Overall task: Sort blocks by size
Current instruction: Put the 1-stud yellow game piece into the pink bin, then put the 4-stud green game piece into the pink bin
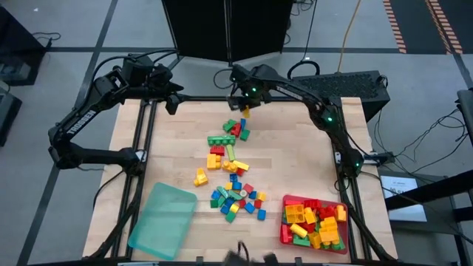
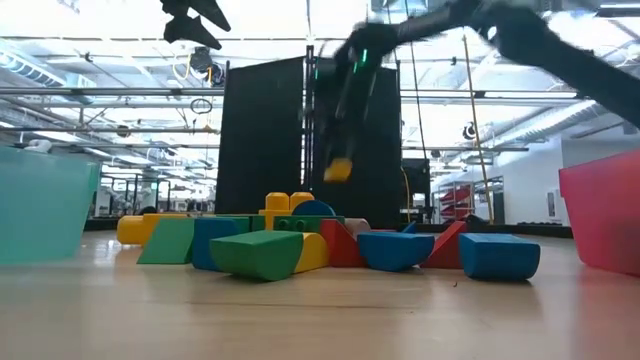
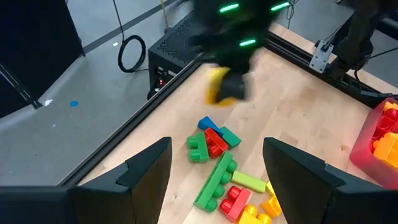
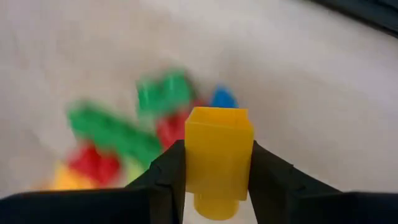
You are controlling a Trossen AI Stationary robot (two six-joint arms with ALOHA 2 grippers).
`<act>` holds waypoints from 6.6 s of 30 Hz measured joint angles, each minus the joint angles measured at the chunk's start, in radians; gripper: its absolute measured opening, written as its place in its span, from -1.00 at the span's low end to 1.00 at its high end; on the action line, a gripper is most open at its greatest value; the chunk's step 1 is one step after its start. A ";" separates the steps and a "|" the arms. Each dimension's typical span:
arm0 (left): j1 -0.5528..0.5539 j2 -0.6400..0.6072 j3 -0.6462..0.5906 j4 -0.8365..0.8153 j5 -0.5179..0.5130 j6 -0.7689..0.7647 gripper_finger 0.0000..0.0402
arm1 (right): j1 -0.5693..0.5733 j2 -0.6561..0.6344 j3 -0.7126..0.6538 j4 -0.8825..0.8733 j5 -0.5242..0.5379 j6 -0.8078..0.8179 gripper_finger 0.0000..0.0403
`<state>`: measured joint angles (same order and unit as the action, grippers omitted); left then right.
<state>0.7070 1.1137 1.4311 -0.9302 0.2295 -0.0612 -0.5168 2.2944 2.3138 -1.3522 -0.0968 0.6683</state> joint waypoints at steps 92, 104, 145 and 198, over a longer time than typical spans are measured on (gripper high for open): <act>0.000 0.000 0.000 -0.062 -0.011 -0.004 0.27 | 0.203 -0.046 -0.252 0.503 0.012 -0.795 0.38; 0.000 0.000 0.000 -0.110 -0.090 0.024 0.27 | 0.215 0.186 -0.049 0.439 0.024 -0.833 0.38; 0.001 0.000 0.000 -0.103 -0.100 0.050 0.27 | 0.477 -0.182 0.030 -0.192 0.119 -0.422 -0.42; 0.001 0.000 0.000 -0.026 -0.101 0.067 0.27 | 1.303 -0.427 -0.792 0.260 -0.001 0.461 -0.42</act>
<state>0.7078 1.1141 1.4315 -0.9566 0.1281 0.0055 0.7857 1.8671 1.5215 -1.0923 -0.0975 1.1296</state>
